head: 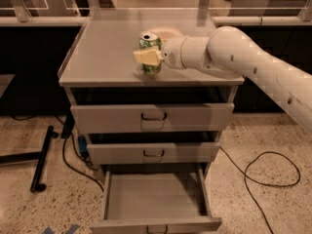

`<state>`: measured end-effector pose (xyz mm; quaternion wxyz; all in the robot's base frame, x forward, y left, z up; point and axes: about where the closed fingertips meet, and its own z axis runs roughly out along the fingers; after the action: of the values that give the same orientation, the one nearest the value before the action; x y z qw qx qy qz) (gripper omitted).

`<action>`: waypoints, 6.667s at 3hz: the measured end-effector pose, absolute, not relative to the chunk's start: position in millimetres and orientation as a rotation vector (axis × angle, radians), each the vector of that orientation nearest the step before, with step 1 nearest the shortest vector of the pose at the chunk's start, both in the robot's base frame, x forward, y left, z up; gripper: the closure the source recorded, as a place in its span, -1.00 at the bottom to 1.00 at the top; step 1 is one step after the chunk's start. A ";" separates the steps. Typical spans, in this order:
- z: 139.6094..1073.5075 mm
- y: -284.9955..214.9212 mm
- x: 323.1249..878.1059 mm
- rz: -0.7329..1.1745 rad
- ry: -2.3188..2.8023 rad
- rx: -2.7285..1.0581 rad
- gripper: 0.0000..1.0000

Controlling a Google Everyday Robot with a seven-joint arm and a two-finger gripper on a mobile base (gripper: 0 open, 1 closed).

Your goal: Place green can into bottom drawer

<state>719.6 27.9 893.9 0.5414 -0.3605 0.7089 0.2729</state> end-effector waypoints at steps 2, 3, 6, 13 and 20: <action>923.3 -18.8 607.0 0.666 1.601 -0.952 1.00; 897.7 -30.6 558.0 0.702 1.634 -1.074 1.00; 742.6 -13.9 571.2 0.784 1.667 -1.261 1.00; 491.5 40.2 533.2 0.895 1.729 -1.186 1.00; 178.0 124.3 535.9 0.976 2.039 -0.787 -0.76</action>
Offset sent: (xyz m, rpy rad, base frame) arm -0.2024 -0.0827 0.0358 -0.0394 -0.0850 0.1972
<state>535.9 124.3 178.0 0.3653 -0.3059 0.7930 0.3795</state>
